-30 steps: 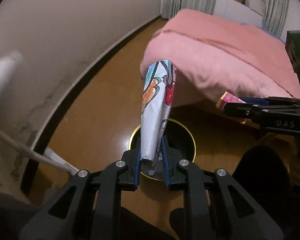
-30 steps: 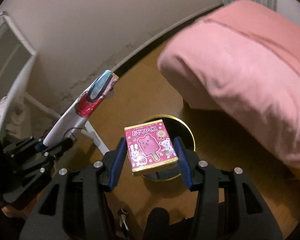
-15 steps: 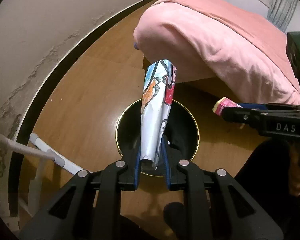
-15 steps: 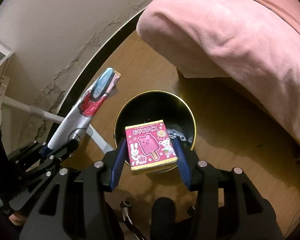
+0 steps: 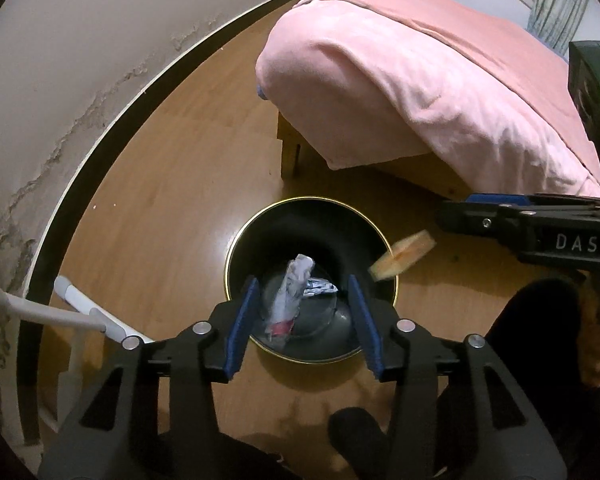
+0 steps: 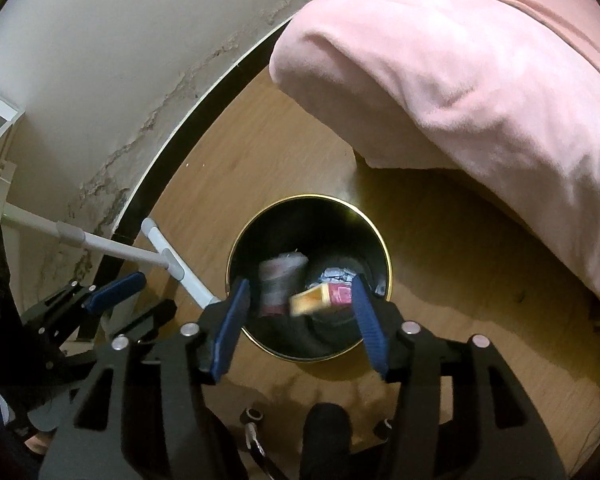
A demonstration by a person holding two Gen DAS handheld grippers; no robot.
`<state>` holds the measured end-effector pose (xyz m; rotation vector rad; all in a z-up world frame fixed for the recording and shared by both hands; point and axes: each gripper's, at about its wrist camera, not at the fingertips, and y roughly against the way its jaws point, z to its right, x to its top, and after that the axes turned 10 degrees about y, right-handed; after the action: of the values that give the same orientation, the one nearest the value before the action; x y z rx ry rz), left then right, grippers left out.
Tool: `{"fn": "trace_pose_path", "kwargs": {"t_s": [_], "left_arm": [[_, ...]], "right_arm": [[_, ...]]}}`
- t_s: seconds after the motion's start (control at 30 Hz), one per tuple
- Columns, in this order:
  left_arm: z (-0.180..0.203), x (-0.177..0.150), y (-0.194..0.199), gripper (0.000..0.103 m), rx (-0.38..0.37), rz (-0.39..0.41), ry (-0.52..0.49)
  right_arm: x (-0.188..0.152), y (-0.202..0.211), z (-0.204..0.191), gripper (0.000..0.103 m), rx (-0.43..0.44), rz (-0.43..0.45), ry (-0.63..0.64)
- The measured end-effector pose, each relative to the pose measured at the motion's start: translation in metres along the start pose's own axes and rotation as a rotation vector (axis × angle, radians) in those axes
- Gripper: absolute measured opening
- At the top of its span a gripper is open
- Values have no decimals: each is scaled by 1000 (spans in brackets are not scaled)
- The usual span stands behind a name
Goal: Collect trash
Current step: 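Carry the wrapper and pink box to the bin and release both, then grasp the blue-white wrapper with the left tool while the right tool grasps the plastic bag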
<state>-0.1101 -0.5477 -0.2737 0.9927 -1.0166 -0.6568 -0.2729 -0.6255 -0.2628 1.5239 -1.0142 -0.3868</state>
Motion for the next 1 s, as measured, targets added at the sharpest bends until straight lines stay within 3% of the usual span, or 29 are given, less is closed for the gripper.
{"fn": "trace_pose_path", "kwargs": {"t_s": [0.37, 0.53, 0.63, 0.87, 0.93, 1.0], "left_arm": [[5, -9, 39, 75, 8, 47, -27], [14, -15, 104, 82, -33, 101, -43], [8, -24, 159, 87, -26, 174, -36], [-53, -61, 277, 91, 103, 335, 65], [-83, -78, 306, 91, 181, 369, 116], [-117, -99, 331, 91, 315, 403, 169]], "right_arm": [[2, 32, -8, 61, -37, 30, 35], [4, 90, -28, 61, -60, 121, 113], [8, 125, -53, 70, -40, 193, 160], [15, 166, -172, 71, 82, 283, 411], [14, 165, -218, 70, 135, 281, 497], [13, 163, -254, 70, 165, 276, 574]]}}
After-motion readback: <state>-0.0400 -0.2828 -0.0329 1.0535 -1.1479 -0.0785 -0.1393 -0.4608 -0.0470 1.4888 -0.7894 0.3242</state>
